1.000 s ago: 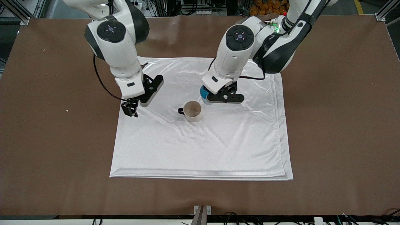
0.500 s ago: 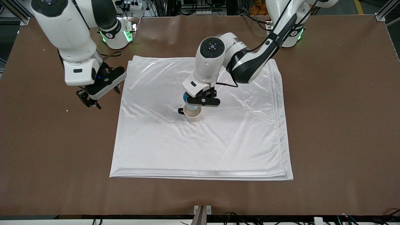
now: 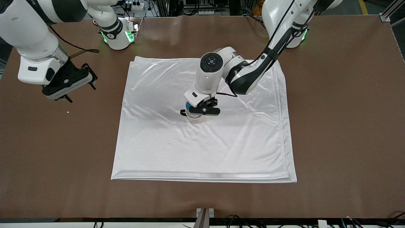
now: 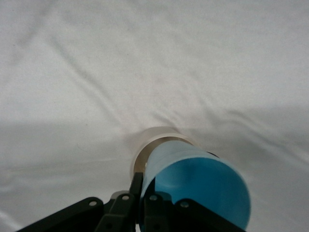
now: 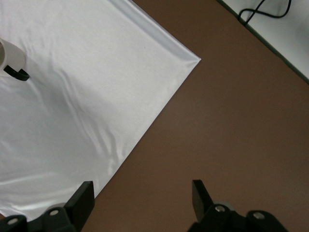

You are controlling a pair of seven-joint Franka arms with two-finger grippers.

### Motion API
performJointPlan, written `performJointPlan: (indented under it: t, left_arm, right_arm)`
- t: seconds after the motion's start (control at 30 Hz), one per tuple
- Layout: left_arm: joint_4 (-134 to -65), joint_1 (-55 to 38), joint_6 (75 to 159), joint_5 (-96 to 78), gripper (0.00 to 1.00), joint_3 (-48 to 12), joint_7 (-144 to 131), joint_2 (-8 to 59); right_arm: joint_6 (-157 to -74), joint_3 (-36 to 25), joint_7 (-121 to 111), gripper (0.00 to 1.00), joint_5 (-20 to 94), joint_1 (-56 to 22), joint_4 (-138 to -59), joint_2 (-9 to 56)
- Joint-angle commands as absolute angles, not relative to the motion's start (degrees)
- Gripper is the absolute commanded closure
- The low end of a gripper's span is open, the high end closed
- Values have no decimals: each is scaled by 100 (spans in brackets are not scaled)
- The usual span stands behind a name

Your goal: Place blue cup into white mug on cloth

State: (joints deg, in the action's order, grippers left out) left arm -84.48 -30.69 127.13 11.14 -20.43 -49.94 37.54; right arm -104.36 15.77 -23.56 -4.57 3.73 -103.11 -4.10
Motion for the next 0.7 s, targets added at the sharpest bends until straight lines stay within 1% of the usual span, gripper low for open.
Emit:
performJointPlan:
  t: [0.0,0.1,0.27,0.3,0.33,0.37,0.4,0.57,0.67]
  left_arm:
    - [-8297,-3243,12735,1318,100,-1969,-5159,3955]
    - [-8306,-3278,12735,1380,100,-1969,-5159,3990]
    - [-8314,-3278,12735,1397,100,-1969,-5159,4061]
    - [-8306,-3278,12735,1397,85,-1969,-5159,4069]
    - [-8306,-3270,12735,1389,59,-1969,-5159,4061]
    - [-8306,-3270,12727,1397,27,-1960,-5159,4061]
    - [-8306,-3270,12727,1397,0,-1934,-5159,4043]
    - [-8288,-3261,12700,1397,0,-1872,-5150,3894]
    - [-8288,-3226,12648,1397,0,-1758,-5133,3605]
  right_arm:
    - [-10152,1380,-2005,11,-272,457,-10371,-598]
    - [-9924,1336,-1733,12,-272,466,-10292,-598]
    - [-9835,1222,-1398,11,-272,475,-10266,-589]
    - [-9835,1196,-1397,11,-272,475,-10266,-580]
    - [-9835,1169,-1397,11,-272,475,-10257,-571]
    - [-9826,1152,-1397,11,-272,475,-10248,-571]
    - [-9817,1134,-1389,11,-272,475,-10239,-571]
    - [-9782,1134,-1222,11,-272,501,-10160,-536]
    - [-9773,1134,-1038,10,-272,519,-10090,-519]
